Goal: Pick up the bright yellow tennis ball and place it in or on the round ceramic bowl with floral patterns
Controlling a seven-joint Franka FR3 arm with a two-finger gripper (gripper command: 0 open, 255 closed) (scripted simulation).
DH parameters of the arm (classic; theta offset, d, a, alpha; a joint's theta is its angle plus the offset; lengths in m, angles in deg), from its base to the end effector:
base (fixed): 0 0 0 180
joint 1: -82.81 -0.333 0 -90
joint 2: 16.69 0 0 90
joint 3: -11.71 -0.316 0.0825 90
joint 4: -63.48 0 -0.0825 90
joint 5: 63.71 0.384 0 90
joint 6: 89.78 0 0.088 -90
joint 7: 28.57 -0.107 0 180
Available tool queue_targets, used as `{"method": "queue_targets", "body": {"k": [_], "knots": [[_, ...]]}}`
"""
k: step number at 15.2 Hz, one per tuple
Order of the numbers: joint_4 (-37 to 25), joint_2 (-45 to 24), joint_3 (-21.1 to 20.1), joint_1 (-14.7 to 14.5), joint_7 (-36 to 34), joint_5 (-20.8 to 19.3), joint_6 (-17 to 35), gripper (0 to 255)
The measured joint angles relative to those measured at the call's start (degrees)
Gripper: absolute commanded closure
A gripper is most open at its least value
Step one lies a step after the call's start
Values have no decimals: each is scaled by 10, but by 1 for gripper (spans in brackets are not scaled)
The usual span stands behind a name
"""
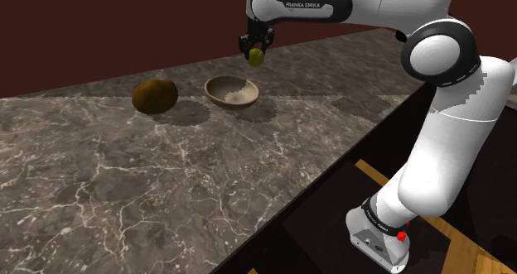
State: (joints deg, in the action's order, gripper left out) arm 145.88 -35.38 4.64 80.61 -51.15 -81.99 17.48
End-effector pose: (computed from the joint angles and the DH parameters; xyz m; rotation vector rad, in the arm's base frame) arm 0.6682 0.0730 0.5203 2.8905 -0.2356 0.2623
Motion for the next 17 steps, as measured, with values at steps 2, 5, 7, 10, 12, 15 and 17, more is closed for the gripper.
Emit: {"method": "queue_targets", "body": {"k": [2, 5, 7, 10, 12, 15, 17], "knots": [[0, 0, 0, 0, 0, 0, 0, 255], [0, -1, 0, 0, 0, 0, 0, 255], [0, -1, 0, 0, 0, 0, 0, 255], [-4, 0, 0, 0, 1, 1, -4, 255], [-17, -1, 0, -1, 5, 1, -16, 255], [-40, -3, -1, -2, 9, 2, -37, 255], [-58, -4, -1, -3, 13, 3, -53, 255]]}}
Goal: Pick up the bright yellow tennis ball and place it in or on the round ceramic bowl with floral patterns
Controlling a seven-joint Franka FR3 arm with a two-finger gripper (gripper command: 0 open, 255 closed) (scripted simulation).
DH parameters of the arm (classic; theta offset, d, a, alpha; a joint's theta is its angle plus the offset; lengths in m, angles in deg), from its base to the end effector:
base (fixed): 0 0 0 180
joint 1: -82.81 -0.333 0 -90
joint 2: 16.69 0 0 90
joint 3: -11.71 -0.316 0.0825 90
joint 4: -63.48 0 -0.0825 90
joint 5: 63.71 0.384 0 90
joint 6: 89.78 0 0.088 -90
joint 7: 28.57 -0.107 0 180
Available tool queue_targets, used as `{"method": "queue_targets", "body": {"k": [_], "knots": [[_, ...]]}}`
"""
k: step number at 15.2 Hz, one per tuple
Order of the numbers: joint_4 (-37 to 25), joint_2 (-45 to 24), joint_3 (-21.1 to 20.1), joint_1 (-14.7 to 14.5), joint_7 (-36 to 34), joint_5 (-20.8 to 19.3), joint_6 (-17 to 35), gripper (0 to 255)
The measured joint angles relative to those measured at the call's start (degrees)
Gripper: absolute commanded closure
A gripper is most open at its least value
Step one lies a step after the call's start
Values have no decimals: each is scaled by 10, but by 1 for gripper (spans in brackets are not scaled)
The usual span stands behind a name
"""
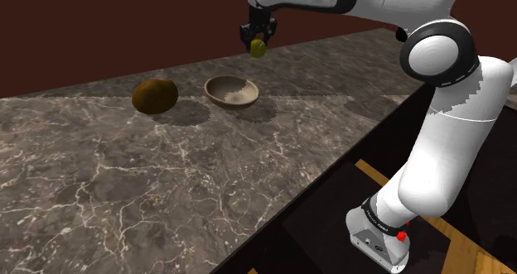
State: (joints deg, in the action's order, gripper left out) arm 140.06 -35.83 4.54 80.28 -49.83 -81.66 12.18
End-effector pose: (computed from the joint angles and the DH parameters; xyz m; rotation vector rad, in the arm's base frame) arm 0.6678 0.0732 0.5560 2.8906 -0.2358 0.2602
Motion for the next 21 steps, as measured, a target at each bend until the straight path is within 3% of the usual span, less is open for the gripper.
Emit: {"method": "queue_targets", "body": {"k": [15, 17, 21], "knots": [[-195, -51, 1, -15, 34, -3, -139, 255], [-192, -45, -2, -24, 23, -5, -146, 255], [-103, 17, -17, -48, -24, -5, -132, 255]]}}
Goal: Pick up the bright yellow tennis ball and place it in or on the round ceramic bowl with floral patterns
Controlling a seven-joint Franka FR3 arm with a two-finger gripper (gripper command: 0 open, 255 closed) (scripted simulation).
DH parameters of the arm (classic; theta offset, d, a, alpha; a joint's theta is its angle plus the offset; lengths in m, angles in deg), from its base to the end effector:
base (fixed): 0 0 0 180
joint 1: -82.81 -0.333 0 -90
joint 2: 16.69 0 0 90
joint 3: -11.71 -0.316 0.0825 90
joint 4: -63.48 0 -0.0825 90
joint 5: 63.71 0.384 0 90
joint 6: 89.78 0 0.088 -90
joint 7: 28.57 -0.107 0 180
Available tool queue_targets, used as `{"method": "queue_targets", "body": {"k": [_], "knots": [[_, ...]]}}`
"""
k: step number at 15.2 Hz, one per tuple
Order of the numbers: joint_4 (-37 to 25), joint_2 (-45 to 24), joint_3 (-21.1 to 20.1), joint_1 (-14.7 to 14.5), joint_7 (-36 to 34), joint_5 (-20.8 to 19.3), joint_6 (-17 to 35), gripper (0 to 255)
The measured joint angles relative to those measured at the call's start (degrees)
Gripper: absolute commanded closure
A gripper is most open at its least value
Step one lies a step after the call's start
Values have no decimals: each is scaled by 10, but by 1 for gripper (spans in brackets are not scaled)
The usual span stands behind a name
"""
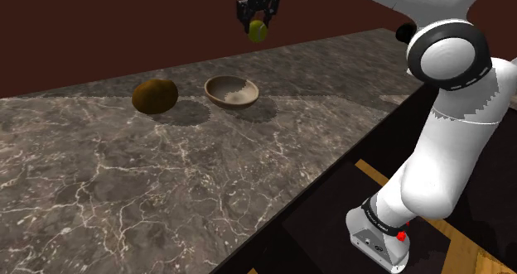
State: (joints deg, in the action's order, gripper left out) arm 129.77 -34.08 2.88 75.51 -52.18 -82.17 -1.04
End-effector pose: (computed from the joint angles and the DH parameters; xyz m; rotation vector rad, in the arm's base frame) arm 0.6304 0.1270 0.6412 2.8916 -0.2341 0.2597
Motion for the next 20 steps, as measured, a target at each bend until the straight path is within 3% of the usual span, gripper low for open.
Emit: {"method": "queue_targets", "body": {"k": [8, 15, 20], "knots": [[82, 67, -34, -55, -92, -3, -11, 255], [100, 88, -72, -111, -181, -7, -41, 255], [130, 93, -78, -119, -203, -5, -23, 255]]}}
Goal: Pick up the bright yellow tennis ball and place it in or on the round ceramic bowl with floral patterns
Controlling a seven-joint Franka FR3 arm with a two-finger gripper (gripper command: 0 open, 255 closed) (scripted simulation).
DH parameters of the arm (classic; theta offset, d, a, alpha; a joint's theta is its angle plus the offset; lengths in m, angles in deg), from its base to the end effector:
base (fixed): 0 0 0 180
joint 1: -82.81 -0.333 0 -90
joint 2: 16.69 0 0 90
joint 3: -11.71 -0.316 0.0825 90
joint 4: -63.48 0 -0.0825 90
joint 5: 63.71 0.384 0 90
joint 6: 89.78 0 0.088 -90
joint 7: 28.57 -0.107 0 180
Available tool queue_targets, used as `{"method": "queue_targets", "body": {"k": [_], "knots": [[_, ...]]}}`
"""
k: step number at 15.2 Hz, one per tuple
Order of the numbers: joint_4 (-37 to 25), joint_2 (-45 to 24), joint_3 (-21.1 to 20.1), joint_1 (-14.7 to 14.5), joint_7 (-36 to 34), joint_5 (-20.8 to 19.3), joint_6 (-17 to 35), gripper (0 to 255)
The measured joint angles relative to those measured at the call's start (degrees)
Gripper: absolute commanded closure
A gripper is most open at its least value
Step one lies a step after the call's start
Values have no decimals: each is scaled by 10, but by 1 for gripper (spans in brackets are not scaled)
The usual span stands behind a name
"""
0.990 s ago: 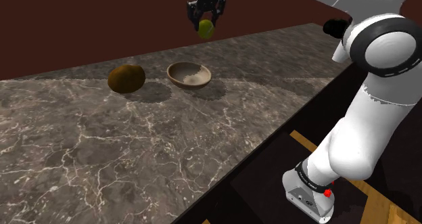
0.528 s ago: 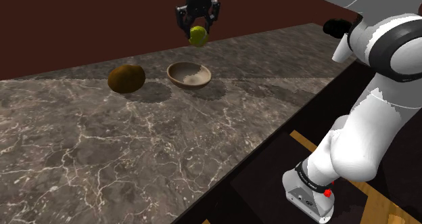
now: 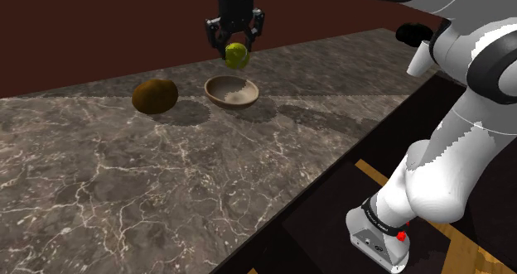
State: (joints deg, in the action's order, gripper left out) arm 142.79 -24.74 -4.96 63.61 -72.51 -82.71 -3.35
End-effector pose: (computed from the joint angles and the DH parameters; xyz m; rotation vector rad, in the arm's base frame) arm 0.5074 0.3049 0.6339 2.8905 -0.2352 0.2601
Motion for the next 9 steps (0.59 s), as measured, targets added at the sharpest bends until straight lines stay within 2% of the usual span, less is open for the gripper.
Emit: {"method": "queue_targets", "body": {"k": [9], "knots": [[96, 21, 2, 6, -17, 6, 74, 255]]}}
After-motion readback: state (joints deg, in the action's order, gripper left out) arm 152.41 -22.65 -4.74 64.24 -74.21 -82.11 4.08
